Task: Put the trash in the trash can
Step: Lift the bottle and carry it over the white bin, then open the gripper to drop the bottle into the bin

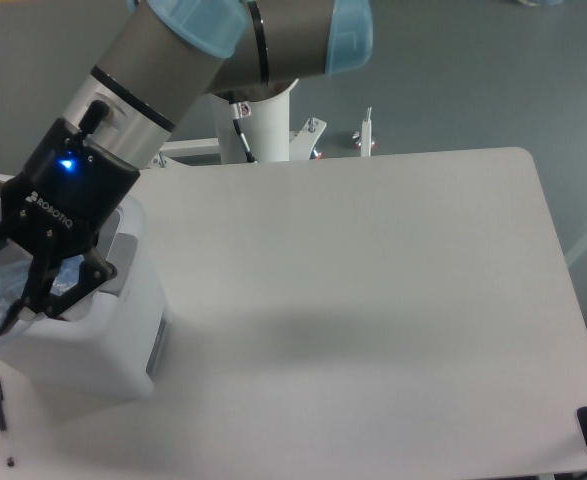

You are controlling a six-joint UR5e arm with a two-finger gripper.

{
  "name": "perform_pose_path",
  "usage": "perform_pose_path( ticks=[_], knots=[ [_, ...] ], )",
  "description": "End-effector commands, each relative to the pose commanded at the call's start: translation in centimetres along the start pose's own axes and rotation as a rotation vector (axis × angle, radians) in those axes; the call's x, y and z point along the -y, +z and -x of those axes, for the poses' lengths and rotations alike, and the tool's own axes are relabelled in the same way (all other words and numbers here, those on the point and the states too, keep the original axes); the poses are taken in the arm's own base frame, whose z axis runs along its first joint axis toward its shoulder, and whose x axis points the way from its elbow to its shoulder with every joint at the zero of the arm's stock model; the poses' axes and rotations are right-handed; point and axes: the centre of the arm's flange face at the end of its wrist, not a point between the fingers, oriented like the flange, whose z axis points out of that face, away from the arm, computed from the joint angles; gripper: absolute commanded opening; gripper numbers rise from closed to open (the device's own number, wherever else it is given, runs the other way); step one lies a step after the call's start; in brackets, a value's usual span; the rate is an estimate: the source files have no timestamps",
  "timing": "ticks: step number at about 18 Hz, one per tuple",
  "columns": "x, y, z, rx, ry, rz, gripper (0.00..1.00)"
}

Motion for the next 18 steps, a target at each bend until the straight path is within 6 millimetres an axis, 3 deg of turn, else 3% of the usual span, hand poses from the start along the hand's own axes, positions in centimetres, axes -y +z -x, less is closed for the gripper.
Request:
perform_pose_path(
  ticks=[5, 10, 18],
  knots=[
    [-1.5, -0.3, -0.8, -0.005, -0.007, 0.017, 0.54],
    [-2.7, -0.5, 0.2, 0.006, -0.035, 0.03, 0.97],
    [-3.6, -4.4, 5.4, 0.09, -0.086, 0.006, 1.0]
  ],
)
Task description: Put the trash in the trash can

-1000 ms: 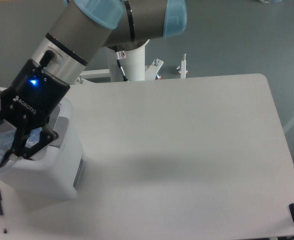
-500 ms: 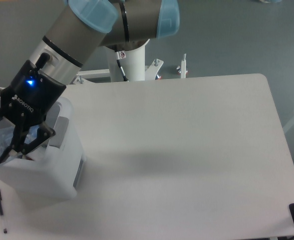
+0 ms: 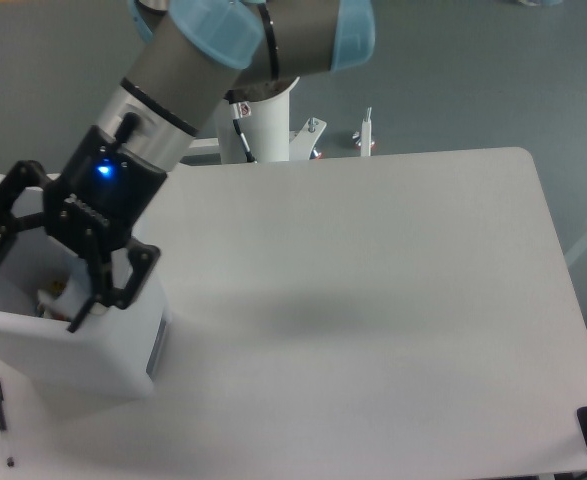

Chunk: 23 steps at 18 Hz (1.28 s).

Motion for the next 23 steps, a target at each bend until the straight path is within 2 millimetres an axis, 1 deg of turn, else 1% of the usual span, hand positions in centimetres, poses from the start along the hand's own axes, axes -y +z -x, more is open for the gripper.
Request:
perform_pose_path(
  ticks=[1, 4, 7, 12, 14, 15, 17, 19, 21, 23],
  knots=[
    [0.0, -0.3, 0.5, 0.008, -0.002, -0.003, 1.0],
    [-0.2, -2.0, 3.2, 0.047, 0.012, -0.015, 1.0],
    [-0.3, -4.1, 5.8, 0.09, 0.008, -0.029, 1.0],
    [-0.3, -6.9, 8.9, 0.151, -0.002, -0.046, 1.0],
    [-0.5, -7.5, 10.1, 0.168, 0.013, -0.044, 1.0],
    [-0.9, -7.9, 10.9, 0.177, 0.011, -0.042, 1.0],
    [-2.3, -9.5, 14.1, 0.221, -0.004, -0.013, 1.0],
    [-4.2, -9.9, 16.9, 0.268, 0.01, 0.057, 1.0],
    [-5.8, -10.5, 18.7, 0.322, 0.039, 0.13, 1.0],
    [-7.0, -10.6, 19.8, 0.379, 0.081, 0.227, 1.0]
  ],
)
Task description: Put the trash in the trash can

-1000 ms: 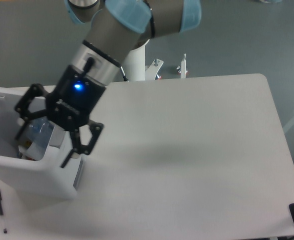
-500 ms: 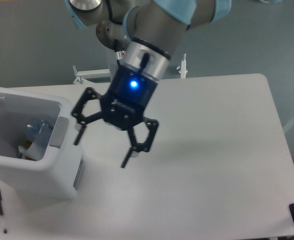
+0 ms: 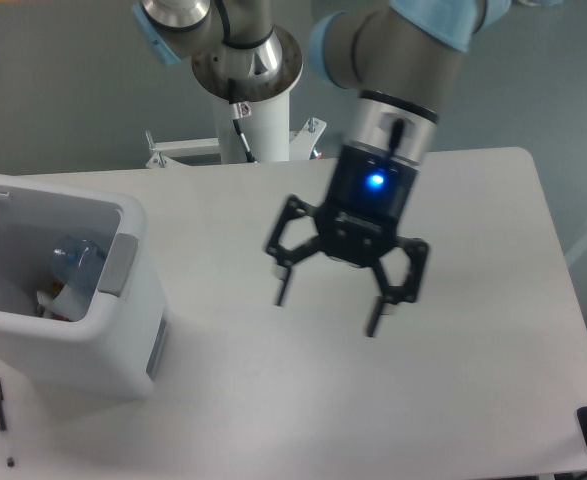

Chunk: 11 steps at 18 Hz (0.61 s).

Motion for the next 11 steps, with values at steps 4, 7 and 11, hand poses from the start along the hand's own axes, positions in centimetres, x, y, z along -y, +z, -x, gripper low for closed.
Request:
perform_pose_path(
  ticks=[4, 7, 11],
  knots=[
    [-2.5, 1.1, 1.0, 0.058, 0.118, 0.191, 1.0],
    [-3.8, 1.9, 0.9, 0.038, 0.216, 0.237, 1.0],
    [-5.2, 2.4, 1.9, 0.032, 0.32, 0.362, 1.0]
  ],
)
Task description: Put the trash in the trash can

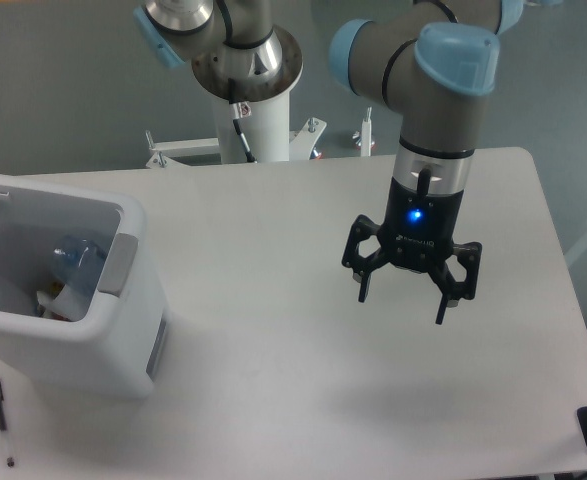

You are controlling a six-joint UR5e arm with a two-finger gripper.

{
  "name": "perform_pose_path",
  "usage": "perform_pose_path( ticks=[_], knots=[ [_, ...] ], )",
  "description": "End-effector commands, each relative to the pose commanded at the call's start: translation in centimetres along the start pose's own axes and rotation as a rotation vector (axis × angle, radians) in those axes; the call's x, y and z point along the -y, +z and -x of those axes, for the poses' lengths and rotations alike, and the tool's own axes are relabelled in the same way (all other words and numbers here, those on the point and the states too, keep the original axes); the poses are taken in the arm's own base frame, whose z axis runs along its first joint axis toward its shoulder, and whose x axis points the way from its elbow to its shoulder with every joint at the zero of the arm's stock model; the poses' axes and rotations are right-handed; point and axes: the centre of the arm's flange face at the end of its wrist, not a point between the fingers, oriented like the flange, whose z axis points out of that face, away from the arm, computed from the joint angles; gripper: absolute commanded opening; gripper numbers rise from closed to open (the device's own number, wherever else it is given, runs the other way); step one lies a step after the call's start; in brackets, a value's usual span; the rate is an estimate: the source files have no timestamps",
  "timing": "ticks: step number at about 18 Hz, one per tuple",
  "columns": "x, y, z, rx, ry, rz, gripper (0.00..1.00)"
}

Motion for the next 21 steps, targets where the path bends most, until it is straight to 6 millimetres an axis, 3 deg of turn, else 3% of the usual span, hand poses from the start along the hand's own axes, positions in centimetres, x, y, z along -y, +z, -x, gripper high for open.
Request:
perform_pose_path(
  ticks=[8, 16, 21],
  knots=[
    [-1.1, 2.4, 0.7, -0.059, 0.088, 0.181, 1.0],
    [-0.5, 3.7, 0.3, -0.119, 0.23, 0.309, 1.0],
    [-0.4, 4.2, 0.0, -0.117, 0.227, 0.313, 1.0]
  ],
)
